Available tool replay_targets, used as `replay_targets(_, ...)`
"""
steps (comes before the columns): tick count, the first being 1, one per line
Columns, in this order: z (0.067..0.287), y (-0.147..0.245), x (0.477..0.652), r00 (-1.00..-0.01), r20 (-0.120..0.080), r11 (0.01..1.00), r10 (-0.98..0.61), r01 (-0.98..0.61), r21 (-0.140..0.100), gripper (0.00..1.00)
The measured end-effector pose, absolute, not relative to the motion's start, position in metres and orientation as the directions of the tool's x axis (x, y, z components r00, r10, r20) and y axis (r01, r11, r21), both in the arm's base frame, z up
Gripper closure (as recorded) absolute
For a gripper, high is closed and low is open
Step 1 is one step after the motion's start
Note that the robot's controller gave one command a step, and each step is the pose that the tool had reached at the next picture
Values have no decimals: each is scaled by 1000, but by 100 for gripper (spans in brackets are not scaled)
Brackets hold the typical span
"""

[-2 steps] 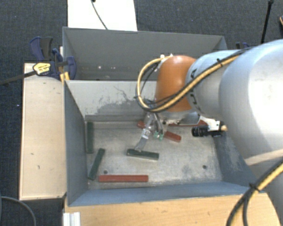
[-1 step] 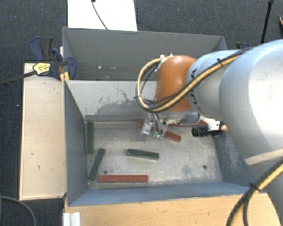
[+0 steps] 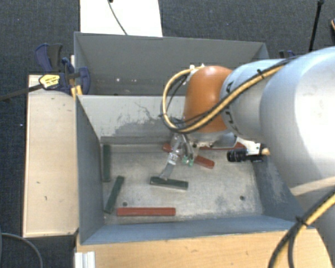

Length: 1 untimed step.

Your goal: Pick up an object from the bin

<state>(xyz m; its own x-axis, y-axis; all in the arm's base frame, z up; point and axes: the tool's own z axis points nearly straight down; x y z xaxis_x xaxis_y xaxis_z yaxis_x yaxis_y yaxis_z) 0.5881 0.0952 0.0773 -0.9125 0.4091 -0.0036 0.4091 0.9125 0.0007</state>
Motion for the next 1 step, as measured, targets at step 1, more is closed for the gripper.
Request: replay_targets(1,77,95,588,-913,-3,913,407,407,1,100)
